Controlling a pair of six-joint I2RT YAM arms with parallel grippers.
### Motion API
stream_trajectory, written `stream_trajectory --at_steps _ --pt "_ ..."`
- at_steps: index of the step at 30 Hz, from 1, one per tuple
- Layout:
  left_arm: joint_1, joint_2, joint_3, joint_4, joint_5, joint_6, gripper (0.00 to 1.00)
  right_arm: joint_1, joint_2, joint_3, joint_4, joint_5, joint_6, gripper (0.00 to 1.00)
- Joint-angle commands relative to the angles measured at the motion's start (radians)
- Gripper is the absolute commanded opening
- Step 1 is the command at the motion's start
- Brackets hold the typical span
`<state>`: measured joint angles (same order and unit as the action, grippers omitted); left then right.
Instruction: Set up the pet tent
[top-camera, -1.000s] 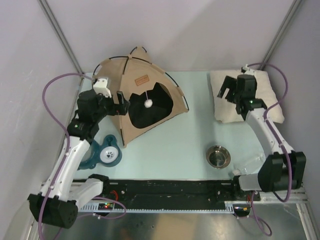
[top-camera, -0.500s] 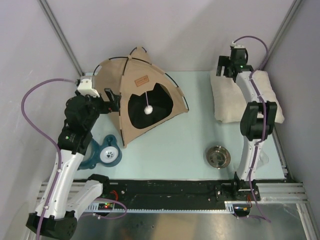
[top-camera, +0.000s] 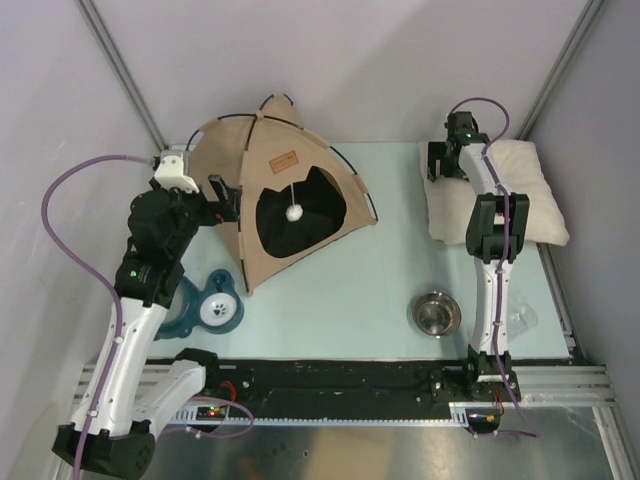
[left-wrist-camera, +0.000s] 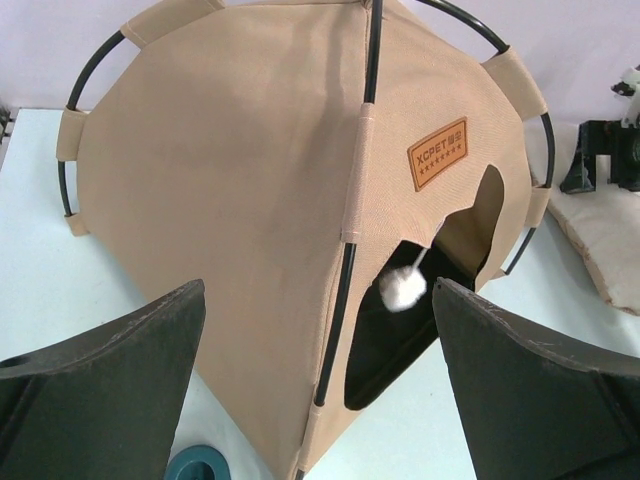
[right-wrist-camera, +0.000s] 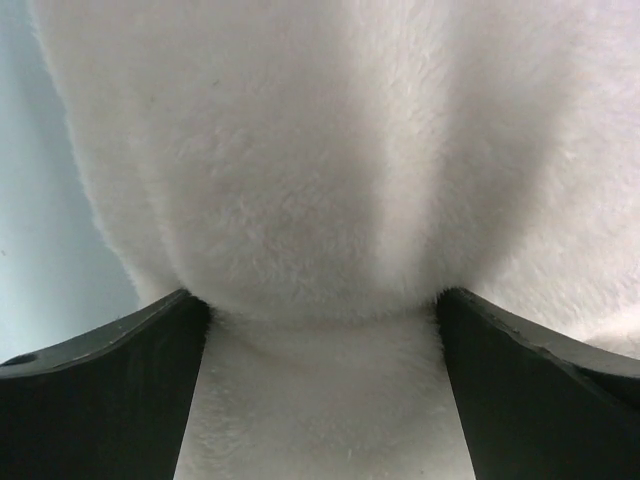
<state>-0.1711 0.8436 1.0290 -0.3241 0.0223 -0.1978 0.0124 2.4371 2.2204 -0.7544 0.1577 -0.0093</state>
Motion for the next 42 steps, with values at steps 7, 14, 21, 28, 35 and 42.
stream_trajectory --at_steps 7,14,21,28,35,42 --pt "0.008 -0.013 0.036 0.015 0.022 0.03 1.0 0.03 0.12 0.122 -0.159 0.06 -0.039 0.06" --pt "0.007 -0.013 0.03 0.014 0.014 0.038 1.0 0.035 -0.102 0.002 -0.032 -0.006 0.004 0.0" --pt "0.008 -0.012 0.023 0.016 -0.007 0.047 1.0 0.046 -0.468 -0.199 0.145 -0.138 0.079 0.0" --pt "0.007 0.011 0.047 0.015 -0.016 0.047 1.0 0.1 -0.769 -0.329 0.176 -0.206 0.112 0.0" --pt "0.007 0.015 -0.023 0.014 0.07 0.081 1.0 0.132 -1.071 -0.498 0.183 -0.467 0.151 0.0" --pt "0.007 0.053 -0.068 0.003 0.13 0.054 0.78 0.115 -1.273 -0.641 0.266 -0.854 0.202 0.0"
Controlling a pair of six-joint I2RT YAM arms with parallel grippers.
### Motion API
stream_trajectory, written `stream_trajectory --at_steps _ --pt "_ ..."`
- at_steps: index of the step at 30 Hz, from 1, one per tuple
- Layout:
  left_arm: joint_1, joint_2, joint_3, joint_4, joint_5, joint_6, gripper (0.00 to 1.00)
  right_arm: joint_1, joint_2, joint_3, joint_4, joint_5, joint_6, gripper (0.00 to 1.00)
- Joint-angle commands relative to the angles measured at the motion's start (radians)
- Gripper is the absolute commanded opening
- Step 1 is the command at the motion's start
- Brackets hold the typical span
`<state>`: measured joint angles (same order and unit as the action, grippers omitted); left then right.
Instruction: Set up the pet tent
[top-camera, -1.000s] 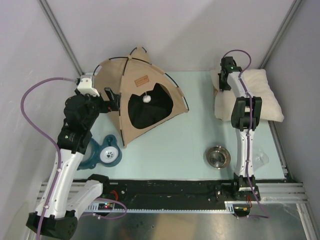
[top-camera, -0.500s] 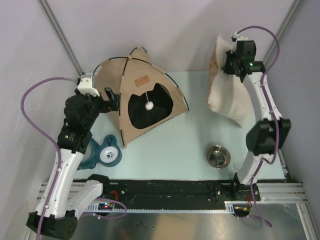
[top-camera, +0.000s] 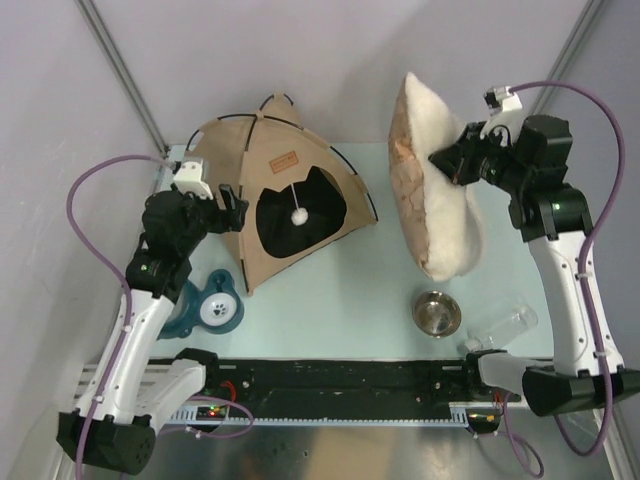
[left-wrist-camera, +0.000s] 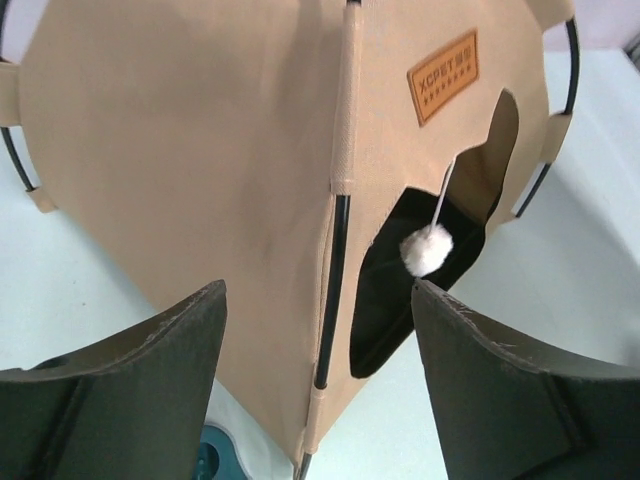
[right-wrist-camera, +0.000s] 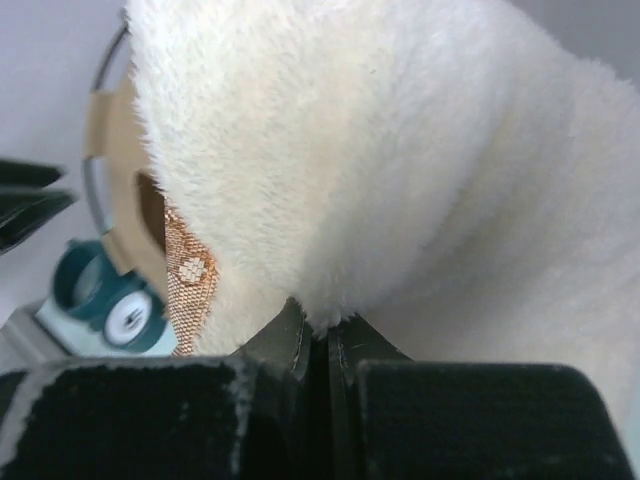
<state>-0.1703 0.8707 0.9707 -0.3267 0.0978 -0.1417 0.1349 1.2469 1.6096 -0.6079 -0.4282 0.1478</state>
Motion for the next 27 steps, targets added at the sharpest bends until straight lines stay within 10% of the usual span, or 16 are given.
stream_trajectory --at_steps 1,12,27 --pt "0.006 0.035 -0.011 0.001 0.061 -0.013 0.72 -0.008 -0.097 -0.037 0.127 -0.293 0.056 0.0" --pt "0.005 0.114 0.0 -0.004 0.014 -0.041 0.28 -0.006 -0.289 -0.083 0.133 -0.425 0.141 0.0" --pt "0.005 0.139 0.02 -0.004 0.022 -0.032 0.02 0.165 -0.326 -0.22 0.241 -0.643 0.23 0.0"
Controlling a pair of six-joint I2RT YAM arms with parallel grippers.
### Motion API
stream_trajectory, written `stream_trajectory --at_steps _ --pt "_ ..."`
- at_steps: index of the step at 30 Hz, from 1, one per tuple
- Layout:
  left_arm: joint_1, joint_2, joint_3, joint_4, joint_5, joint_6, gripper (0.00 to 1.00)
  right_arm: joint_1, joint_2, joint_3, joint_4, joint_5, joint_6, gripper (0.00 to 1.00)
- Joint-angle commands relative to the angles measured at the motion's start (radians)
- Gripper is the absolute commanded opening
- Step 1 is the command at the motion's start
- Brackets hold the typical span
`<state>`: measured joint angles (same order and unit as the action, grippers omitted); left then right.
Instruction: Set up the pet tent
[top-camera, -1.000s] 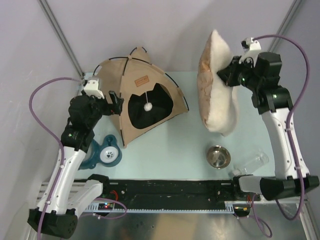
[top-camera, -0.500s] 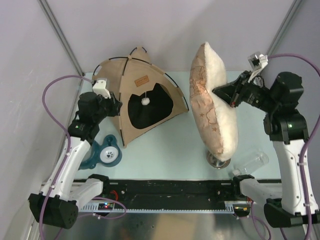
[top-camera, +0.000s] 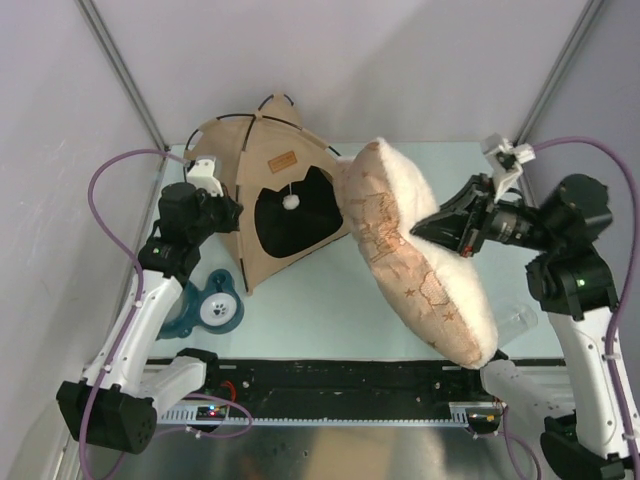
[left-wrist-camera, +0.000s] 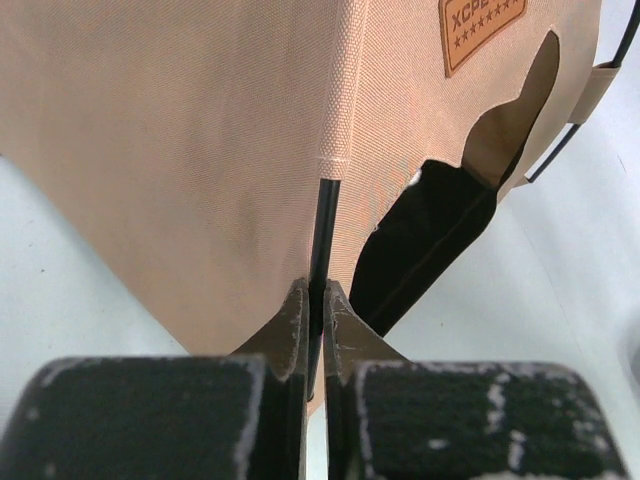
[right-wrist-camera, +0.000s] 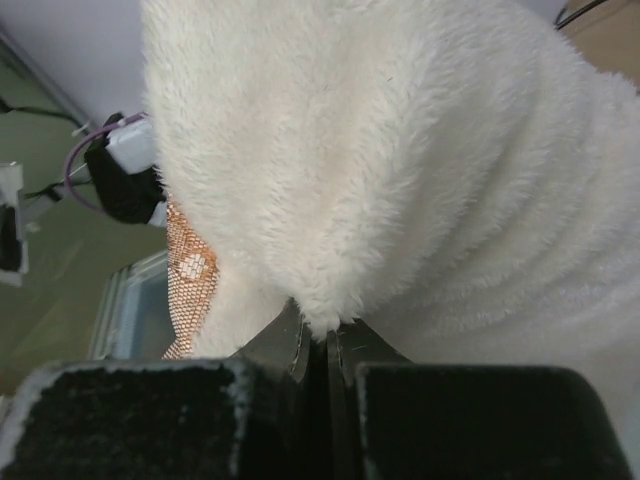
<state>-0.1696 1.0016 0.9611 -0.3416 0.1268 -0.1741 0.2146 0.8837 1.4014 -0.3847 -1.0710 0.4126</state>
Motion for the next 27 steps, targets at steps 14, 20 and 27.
stream_trajectory --at_steps 14,20,27 --pt "0.005 -0.004 0.019 0.001 0.003 0.03 0.0 0.409 0.389 -0.04 0.106 0.406 -0.277 0.0" --pt "0.004 -0.005 0.019 -0.002 0.027 0.04 0.0 0.453 0.563 0.0 0.137 0.488 -0.416 0.0" --pt "0.004 -0.007 0.015 -0.002 0.05 0.047 0.0 0.517 0.819 0.124 0.093 0.728 -0.429 0.0"
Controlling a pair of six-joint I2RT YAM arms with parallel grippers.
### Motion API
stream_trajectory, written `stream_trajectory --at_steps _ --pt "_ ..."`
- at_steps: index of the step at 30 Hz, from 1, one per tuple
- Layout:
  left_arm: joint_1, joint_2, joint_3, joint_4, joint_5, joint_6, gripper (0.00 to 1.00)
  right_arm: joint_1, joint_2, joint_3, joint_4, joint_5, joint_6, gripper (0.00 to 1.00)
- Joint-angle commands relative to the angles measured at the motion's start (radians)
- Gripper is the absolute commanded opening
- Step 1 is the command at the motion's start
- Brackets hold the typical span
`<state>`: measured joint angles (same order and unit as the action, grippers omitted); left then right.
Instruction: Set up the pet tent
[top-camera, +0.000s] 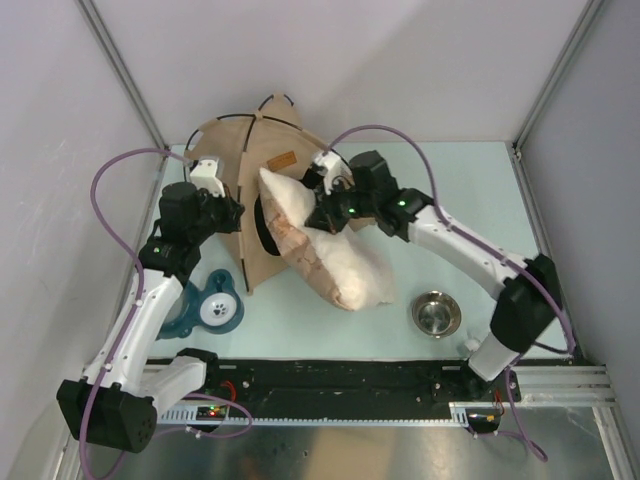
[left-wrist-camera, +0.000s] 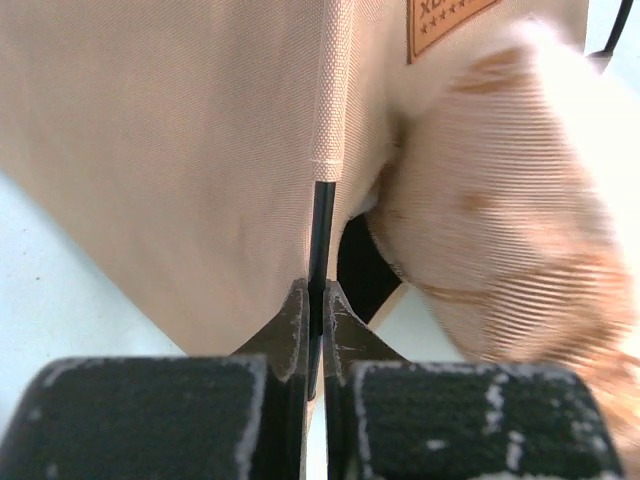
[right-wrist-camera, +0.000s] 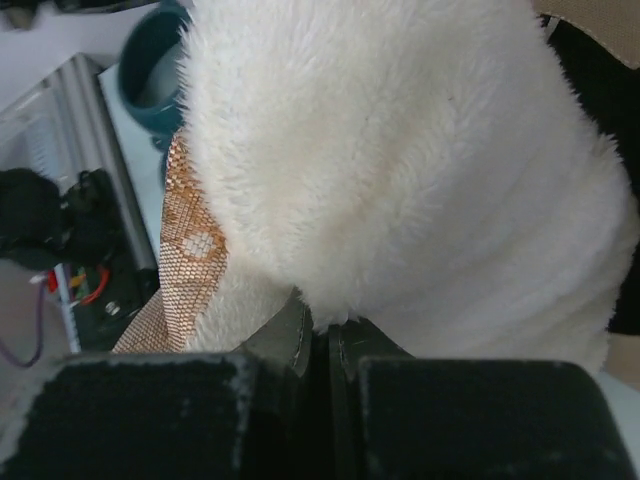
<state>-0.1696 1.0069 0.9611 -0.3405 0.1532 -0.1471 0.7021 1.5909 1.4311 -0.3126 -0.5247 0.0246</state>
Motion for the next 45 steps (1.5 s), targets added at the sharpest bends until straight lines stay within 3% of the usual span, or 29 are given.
stream_trajectory --at_steps 1,6,14,21,24,33,37,45 --pt "0.005 -0.015 0.013 -0.002 0.027 0.02 0.0 0.032 0.156 0.119 0.01 0.209 -0.004 0.0" --pt "0.005 -0.018 0.015 -0.005 0.044 0.015 0.0 0.042 0.303 0.172 0.01 0.311 0.084 0.0" --pt "0.005 -0.02 0.019 -0.003 0.058 0.006 0.0 0.122 0.49 0.236 0.06 0.649 0.037 0.0" --pt "0.005 -0.017 0.016 -0.002 0.051 -0.003 0.0 0.154 0.507 0.253 0.182 0.741 0.044 0.2" --pt "0.004 -0.015 0.02 -0.004 0.031 -0.009 0.0 0.164 0.428 0.227 0.187 0.702 0.057 0.31" --pt "0.005 0.019 0.044 -0.008 -0.001 -0.034 0.0 0.185 0.111 0.061 0.095 0.599 0.158 0.87" --pt "0.005 0.027 0.046 -0.009 -0.008 -0.036 0.0 0.198 -0.058 -0.051 0.077 0.6 0.21 0.93" --pt "0.005 0.046 0.053 -0.009 0.022 -0.043 0.0 0.169 -0.28 -0.29 -0.102 0.753 0.35 0.99"
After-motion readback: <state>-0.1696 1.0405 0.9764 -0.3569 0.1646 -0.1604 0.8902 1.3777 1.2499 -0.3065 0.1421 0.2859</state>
